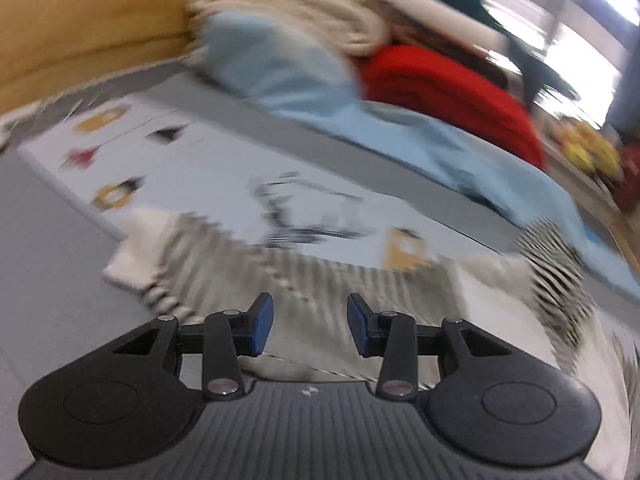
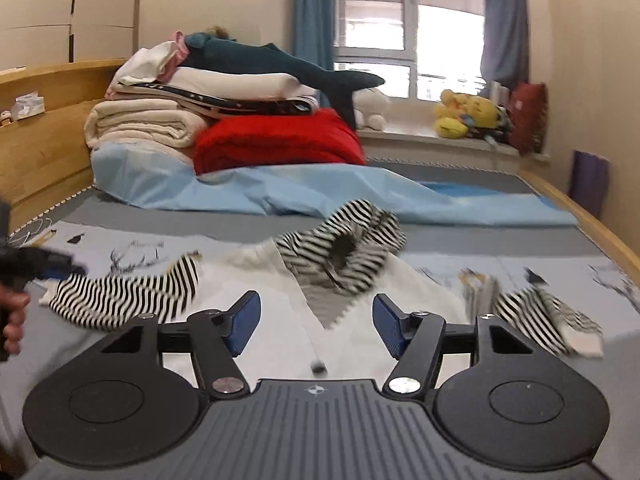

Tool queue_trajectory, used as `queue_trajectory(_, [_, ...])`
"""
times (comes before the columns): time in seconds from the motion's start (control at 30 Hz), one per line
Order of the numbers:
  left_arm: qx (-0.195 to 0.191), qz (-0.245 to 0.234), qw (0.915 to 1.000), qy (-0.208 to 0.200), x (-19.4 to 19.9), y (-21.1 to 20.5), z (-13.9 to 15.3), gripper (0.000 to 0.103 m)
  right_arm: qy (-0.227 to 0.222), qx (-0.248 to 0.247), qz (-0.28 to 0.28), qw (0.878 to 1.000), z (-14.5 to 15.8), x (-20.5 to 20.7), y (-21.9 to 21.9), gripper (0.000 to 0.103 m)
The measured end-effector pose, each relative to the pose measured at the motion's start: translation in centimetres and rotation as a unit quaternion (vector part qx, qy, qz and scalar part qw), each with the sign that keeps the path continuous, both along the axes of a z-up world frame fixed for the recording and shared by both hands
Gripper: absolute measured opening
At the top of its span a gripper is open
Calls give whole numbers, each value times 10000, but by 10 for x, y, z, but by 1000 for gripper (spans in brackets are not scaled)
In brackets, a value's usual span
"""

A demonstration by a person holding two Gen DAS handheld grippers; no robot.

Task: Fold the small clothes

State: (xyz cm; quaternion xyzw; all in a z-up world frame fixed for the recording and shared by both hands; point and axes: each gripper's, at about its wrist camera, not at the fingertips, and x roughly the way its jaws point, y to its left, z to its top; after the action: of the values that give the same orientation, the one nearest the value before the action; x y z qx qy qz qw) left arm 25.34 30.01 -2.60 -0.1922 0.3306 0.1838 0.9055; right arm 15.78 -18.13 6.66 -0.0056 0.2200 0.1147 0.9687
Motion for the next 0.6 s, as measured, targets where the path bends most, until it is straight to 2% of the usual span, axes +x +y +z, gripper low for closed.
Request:
queue_trajectory(0.1, [-323,544,9978,204,-5,45,-19,45,-1,177,114,9998,-2,46,17,64])
queue_trajectory(0.2, [-614,903,9936,298,-9,79,-37,47,-53,234,350,9991,-7,73,30,61])
queue_trajectory(0.23, [-698,977,9923,298,-10,88,-41,47,-97,224,429,9988,-12,78,33,56])
queue_trajectory(0.3, [-864,1131,9893,322,-10,102,-53,47,-84,173,504,9985,-24,85,36,39])
queue_trajectory(0.33, [-991,1235,9869,322,-9,109,-59,48,66,128,477,9988,-31,91,39,27])
queue_trajectory(0.4, [-1260,1475,9806,294,-9,118,-70,50,426,170,406,9981,-40,102,43,25])
queue_trajectory(0.47, [-1444,1633,9756,250,-5,122,-80,49,592,323,480,9966,-43,110,45,25])
queue_trajectory(0.5, [-1396,1684,9755,217,-3,122,-81,44,624,328,516,9962,-45,113,47,25])
queue_trajectory(0.53, [-1260,1674,9775,242,1,118,-79,15,659,278,515,9961,-48,116,48,25])
queue_trajectory(0.57, [-1137,1590,9803,281,6,113,-74,4,723,243,491,9959,-52,118,50,25])
queue_trajectory(0.6, [-1015,1566,9822,213,11,107,-68,4,835,249,468,9951,-56,122,50,25])
